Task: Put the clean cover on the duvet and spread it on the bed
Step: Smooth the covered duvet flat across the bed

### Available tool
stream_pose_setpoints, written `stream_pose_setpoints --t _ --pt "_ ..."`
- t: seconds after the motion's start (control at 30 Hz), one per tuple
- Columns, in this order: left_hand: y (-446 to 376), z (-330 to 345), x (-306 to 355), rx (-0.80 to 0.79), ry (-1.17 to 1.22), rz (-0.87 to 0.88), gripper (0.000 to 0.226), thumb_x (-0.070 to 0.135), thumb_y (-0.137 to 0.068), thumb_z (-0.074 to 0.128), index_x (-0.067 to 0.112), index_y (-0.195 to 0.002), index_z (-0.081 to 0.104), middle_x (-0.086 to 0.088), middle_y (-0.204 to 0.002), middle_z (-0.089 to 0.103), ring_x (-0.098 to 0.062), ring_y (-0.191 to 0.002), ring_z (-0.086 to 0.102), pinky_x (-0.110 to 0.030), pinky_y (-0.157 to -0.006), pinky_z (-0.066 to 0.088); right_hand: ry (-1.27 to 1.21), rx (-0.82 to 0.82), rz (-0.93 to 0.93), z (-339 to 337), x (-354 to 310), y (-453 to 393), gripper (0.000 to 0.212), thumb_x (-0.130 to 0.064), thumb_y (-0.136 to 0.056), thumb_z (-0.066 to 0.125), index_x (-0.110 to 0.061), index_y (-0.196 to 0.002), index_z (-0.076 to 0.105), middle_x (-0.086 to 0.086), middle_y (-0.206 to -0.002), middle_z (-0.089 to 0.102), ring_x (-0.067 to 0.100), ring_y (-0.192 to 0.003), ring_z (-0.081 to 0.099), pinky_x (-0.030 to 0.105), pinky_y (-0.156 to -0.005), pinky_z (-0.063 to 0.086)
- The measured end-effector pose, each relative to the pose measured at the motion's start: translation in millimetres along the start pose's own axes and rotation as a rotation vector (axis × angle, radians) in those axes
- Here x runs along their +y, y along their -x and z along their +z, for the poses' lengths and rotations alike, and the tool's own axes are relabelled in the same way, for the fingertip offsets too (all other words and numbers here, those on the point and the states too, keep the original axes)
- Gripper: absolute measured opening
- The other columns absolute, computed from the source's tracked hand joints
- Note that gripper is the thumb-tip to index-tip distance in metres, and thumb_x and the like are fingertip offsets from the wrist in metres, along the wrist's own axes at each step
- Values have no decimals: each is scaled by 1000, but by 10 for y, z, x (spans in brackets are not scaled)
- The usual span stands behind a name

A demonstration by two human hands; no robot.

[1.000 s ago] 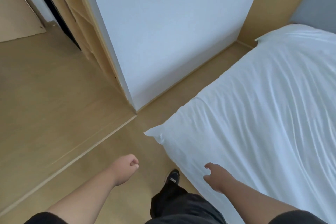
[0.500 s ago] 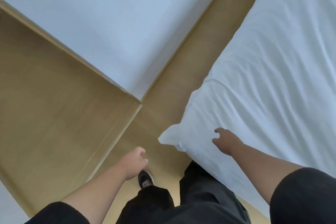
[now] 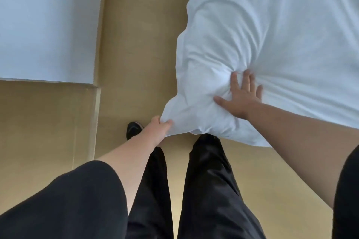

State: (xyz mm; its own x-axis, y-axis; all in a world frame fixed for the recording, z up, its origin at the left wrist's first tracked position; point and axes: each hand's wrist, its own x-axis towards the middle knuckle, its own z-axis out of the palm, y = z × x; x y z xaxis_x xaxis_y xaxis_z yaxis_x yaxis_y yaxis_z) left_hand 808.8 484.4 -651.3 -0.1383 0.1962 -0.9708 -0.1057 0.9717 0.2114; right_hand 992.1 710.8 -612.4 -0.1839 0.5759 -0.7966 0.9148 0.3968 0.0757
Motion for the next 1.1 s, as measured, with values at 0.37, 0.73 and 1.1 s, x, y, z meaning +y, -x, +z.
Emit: stream_pose_setpoints --t 0.37,0.73,1.1 --pt "-480 -1 -294 -107 377 40 53 58 -92 63 24 -132 59 5 -126 65 -22 -118 60 -43 -107 45 33 82 65 208 -24 -200 120 -98 -64 16 -33 -151 -34 7 -158 -43 23 -147 -38 55 -120 -19" --pt "539 -473 -868 107 353 32 20 48 -83 74 30 -91 72 1 -73 53 -14 -45 37 -30 -45 39 -127 320 18 -87 -305 369 87 -77 -88 40 -35 -159 13 6 -170 -1 26 -156 -1 51 -126 -3" --pt "-148 -397 -917 175 -349 -42 30 46 -100 50 16 -100 50 -4 -88 59 -27 -76 61 -39 -77 58 -43 136 154 369 -317 142 110 -94 -76 31 -41 -153 -26 9 -160 -39 30 -149 -34 69 -116 -10"
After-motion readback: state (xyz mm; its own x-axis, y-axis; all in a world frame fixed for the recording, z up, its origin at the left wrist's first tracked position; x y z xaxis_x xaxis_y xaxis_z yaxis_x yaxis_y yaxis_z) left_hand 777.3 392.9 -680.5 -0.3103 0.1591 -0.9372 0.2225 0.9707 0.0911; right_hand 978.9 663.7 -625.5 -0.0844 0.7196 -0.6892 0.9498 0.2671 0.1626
